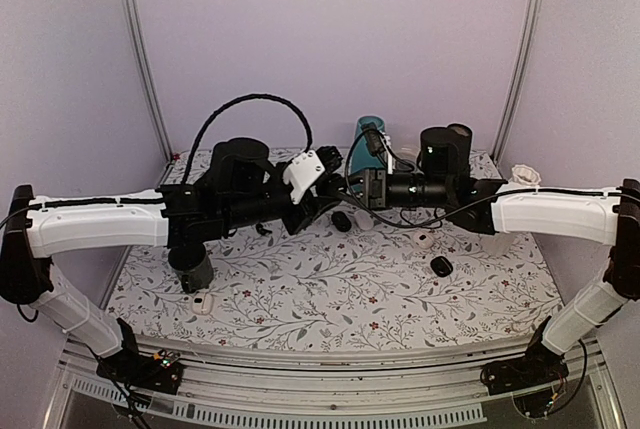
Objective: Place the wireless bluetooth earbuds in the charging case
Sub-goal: Pass from the left arm to the right
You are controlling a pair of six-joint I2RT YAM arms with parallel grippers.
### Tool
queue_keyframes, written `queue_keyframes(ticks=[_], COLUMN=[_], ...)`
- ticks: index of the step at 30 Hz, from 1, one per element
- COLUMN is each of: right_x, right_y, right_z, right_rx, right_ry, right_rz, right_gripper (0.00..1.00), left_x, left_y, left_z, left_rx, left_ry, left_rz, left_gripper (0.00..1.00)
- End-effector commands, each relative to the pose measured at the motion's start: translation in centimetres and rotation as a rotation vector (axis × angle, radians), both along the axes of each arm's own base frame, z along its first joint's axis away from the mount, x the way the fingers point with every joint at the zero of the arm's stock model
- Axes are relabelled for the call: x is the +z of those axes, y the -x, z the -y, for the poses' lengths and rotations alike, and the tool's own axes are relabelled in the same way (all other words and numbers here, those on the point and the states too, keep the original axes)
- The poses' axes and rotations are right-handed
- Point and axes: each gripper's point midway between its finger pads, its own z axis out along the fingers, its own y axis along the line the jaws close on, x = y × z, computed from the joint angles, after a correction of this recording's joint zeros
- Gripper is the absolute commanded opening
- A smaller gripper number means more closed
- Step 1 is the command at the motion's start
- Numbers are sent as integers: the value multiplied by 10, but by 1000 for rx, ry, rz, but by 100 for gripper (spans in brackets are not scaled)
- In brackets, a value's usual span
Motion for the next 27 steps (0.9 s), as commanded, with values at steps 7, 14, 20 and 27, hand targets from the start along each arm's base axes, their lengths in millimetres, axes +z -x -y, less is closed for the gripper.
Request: queue_keyframes(ticks=[7, 14, 20, 27], right_x=[11, 23, 39, 59], right_y=[6, 4, 8, 26], right_z=[-5, 7, 19, 35], right_rx=[37, -24, -42, -26], right_ry=[-32, -48, -75, -149], right_rz=[13, 69, 171, 326], right_gripper=[4, 3, 3, 2], left_x=[12, 14, 15, 27], left_y=[4, 10, 22, 38], left_z=[9, 3, -4, -15], left_rx=[-18, -18, -49, -134], left_ry=[15, 42, 90, 223], left_rz=[24, 9, -39, -151], left_gripper=[18, 68, 87, 90])
